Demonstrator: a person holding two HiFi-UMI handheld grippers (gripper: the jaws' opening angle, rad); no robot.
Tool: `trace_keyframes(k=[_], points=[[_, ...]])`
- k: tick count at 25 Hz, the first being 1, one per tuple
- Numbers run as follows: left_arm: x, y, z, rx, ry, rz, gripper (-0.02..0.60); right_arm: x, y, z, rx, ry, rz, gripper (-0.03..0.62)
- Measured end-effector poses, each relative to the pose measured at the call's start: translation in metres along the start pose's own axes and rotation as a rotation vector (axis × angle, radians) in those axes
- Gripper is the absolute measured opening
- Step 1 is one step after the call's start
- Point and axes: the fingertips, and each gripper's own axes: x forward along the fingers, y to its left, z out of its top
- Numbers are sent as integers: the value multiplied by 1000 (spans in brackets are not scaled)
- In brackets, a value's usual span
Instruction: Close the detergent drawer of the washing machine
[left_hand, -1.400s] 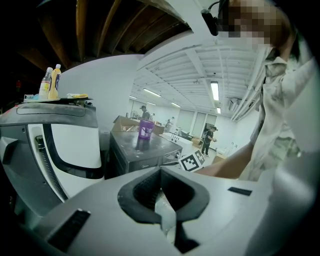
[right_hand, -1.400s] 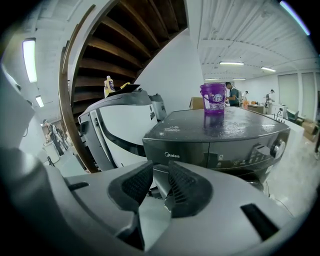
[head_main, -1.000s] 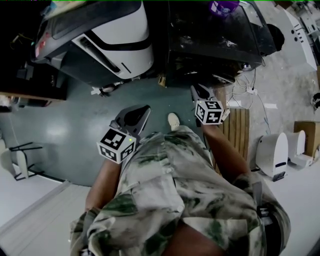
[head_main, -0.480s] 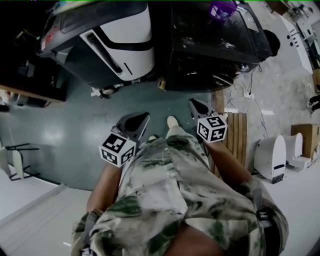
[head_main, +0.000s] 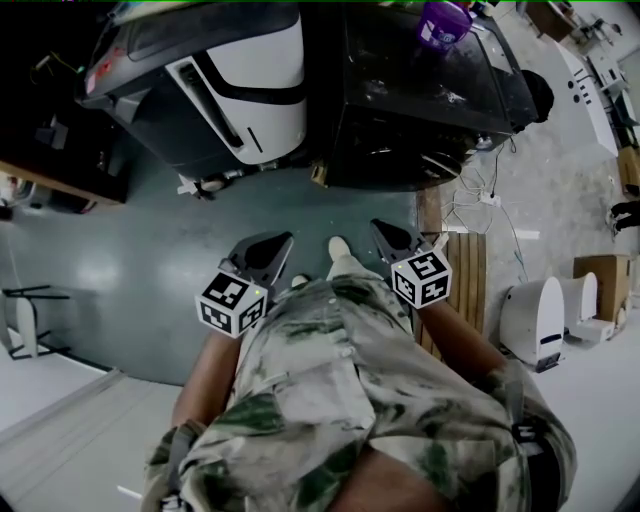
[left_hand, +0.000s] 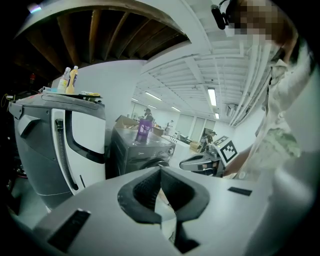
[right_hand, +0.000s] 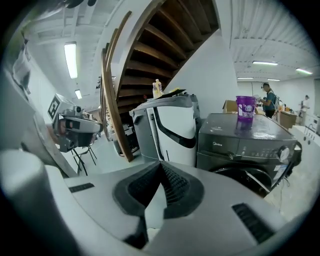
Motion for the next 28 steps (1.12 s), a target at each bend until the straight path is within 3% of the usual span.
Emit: trace_keyframes(k=[13,28], points=[[-12,-3,-14,2,11,-2,23,-14,28,8,-4,-6,52,21],[-23,2,-21,-9,23,10,23,-15,36,8,2,-4,57,21]])
